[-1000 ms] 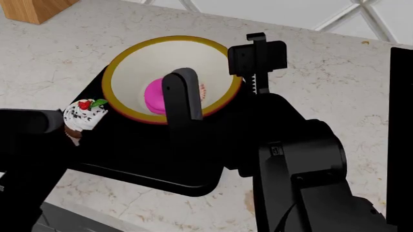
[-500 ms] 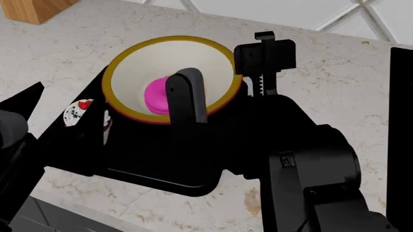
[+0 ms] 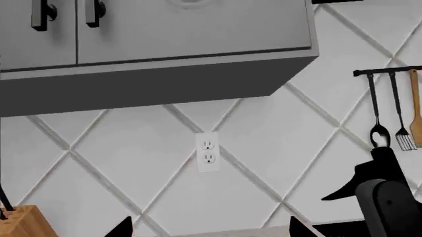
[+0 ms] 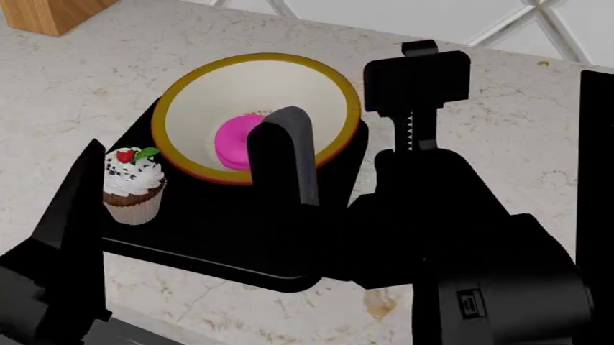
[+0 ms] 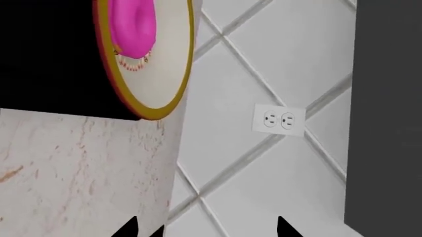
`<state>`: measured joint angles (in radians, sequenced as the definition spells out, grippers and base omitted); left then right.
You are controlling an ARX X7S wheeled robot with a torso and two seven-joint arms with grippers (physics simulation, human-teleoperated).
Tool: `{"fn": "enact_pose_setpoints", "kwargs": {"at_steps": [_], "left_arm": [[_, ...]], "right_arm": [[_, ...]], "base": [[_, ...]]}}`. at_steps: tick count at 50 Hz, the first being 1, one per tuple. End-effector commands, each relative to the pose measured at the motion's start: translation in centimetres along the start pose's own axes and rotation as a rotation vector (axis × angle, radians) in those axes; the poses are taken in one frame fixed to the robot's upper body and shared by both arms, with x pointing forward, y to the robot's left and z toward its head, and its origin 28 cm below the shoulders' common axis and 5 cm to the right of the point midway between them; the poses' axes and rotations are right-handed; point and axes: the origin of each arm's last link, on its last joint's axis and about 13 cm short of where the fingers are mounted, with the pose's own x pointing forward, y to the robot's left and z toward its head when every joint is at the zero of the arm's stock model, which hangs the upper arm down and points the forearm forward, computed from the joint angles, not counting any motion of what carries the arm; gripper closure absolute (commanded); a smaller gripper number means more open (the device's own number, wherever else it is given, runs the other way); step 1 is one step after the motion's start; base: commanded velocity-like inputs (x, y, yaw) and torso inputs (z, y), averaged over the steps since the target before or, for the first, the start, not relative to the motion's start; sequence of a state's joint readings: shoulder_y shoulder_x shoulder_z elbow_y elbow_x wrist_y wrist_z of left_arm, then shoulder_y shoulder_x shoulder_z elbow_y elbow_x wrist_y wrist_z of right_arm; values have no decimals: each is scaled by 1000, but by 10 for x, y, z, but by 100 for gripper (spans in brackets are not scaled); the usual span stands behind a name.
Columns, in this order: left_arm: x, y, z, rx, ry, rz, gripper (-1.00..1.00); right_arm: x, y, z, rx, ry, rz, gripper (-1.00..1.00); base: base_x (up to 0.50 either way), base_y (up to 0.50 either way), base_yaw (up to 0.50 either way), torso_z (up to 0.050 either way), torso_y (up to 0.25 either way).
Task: Pick up the bowl with donut and place it on the tray. Pick up the cupcake and place it on the tray.
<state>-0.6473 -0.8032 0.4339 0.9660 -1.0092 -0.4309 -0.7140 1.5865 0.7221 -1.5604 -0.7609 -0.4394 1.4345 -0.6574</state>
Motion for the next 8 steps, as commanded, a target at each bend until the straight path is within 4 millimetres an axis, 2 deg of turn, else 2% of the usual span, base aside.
{"fn": "enact_pose_setpoints", "kwargs": {"at_steps": [1,5,8], "left_arm": [[-28,-4,24,20,-71,22,-100],[-26,-7,43,18,-259,24,-100],[-26,-22,62,-70,-422,-43,-100]], "right_arm": [[-35,-2,0,-30,-11,-94,-100],[-54,0,0,-50,-7,-134,-100],[-68,3,2,-60,-3,-162,-100]], "base": [[0,0,0,0,0],[0,0,0,0,0],[0,0,0,0,0]]}}
